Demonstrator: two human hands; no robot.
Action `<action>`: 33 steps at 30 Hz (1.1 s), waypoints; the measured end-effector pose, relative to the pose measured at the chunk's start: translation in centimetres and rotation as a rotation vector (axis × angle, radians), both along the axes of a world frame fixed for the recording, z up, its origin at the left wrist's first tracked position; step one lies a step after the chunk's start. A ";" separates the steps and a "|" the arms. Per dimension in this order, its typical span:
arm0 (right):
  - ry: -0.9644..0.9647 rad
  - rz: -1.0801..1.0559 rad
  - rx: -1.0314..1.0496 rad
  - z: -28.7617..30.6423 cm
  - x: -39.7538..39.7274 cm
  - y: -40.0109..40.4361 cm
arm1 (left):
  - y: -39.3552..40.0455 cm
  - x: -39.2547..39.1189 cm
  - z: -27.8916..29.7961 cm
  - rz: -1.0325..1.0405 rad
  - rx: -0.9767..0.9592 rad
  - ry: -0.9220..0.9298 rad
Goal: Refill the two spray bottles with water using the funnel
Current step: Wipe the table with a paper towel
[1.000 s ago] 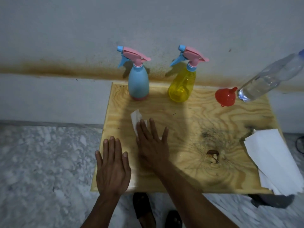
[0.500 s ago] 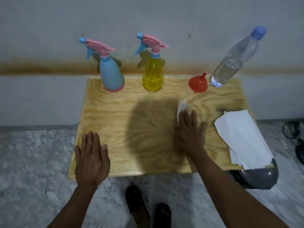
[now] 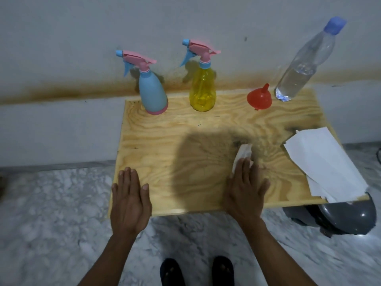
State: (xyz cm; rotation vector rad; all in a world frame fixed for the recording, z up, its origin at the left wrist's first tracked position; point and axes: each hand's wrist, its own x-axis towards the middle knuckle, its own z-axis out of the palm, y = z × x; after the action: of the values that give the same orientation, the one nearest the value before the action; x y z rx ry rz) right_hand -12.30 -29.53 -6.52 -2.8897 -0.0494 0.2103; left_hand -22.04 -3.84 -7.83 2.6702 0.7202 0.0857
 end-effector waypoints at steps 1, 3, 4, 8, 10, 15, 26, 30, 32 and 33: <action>0.003 0.016 0.028 0.0 0.2 1.7 | 0.2 0.0 0.0 0.005 -0.010 -0.006; 0.004 0.087 0.060 0.0 0.6 5.1 | 0.7 -0.1 0.0 0.014 -0.013 -0.030; 0.018 0.124 0.069 -0.1 0.9 6.7 | 1.0 -0.2 0.0 0.015 -0.013 -0.042; 0.029 0.244 0.065 -0.3 2.1 12.3 | 1.9 -0.7 -0.2 -0.001 -0.032 -0.074; 0.005 0.297 0.064 -0.3 2.6 14.6 | 2.1 -0.8 -0.2 -0.005 -0.057 -0.087; -0.005 0.525 0.015 0.0 3.2 18.4 | 2.6 -0.7 -0.3 0.025 -0.103 -0.076; 0.077 0.772 0.088 0.3 -1.7 18.3 | 2.0 -1.0 0.8 0.173 -0.280 -0.291; -0.040 0.707 0.034 -0.7 -5.2 14.4 | 1.0 -1.0 1.0 0.116 -0.205 -0.224; -0.063 0.663 0.005 -1.3 -5.9 12.6 | 0.2 -0.9 0.6 0.061 -0.090 -0.157; -0.071 0.639 -0.003 -1.4 -6.0 11.7 | -0.4 -0.8 0.3 0.044 -0.044 -0.121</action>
State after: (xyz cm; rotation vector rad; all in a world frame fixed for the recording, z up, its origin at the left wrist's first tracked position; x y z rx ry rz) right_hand -18.28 -17.86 -7.91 -2.7830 -0.9843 0.2138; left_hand -22.88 -4.22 -7.51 2.5823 0.7335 0.2387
